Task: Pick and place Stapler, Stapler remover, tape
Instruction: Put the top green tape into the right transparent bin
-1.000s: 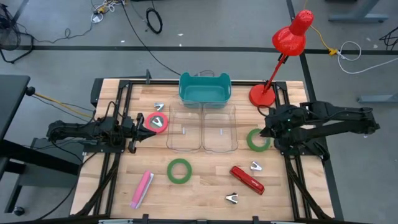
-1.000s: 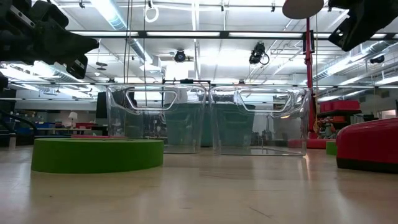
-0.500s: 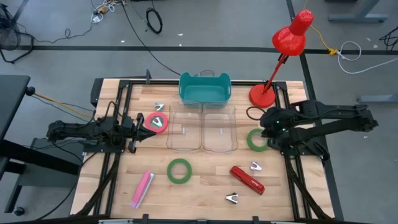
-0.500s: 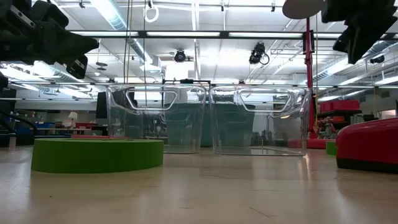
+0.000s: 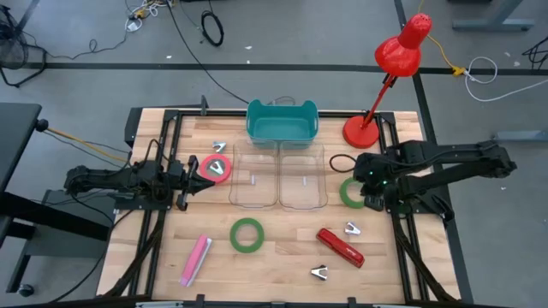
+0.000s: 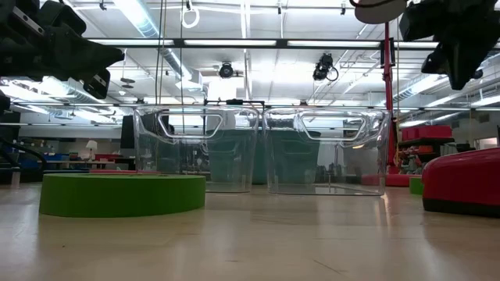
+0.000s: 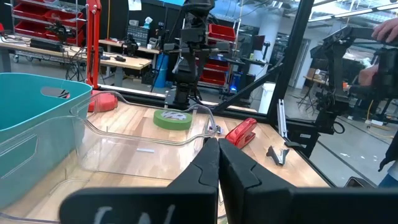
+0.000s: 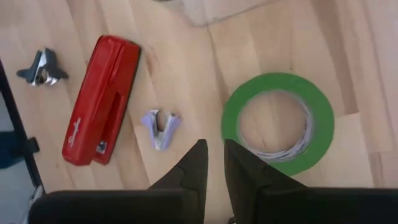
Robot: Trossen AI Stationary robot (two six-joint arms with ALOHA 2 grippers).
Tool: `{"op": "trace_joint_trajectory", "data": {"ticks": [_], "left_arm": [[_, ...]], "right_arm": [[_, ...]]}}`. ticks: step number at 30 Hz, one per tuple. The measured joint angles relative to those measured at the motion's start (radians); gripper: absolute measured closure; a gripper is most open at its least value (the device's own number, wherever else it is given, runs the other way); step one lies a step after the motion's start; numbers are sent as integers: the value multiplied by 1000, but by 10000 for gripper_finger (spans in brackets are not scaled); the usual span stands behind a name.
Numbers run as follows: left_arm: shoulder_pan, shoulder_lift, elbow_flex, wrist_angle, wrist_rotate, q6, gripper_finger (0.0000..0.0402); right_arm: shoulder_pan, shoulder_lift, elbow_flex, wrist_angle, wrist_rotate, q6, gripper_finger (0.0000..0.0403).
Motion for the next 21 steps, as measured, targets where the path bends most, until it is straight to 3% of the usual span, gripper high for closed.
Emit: {"op": "trace_joint_trajectory", "data": {"ticks": [9,21], "left_arm": [[0,0,0,0,0,0,399],[0,0,0,0,0,0,399]], "right_arm": [[124,0,-59,19,1,-6,346],[264,0,-218,198,19,-2,346]]}}
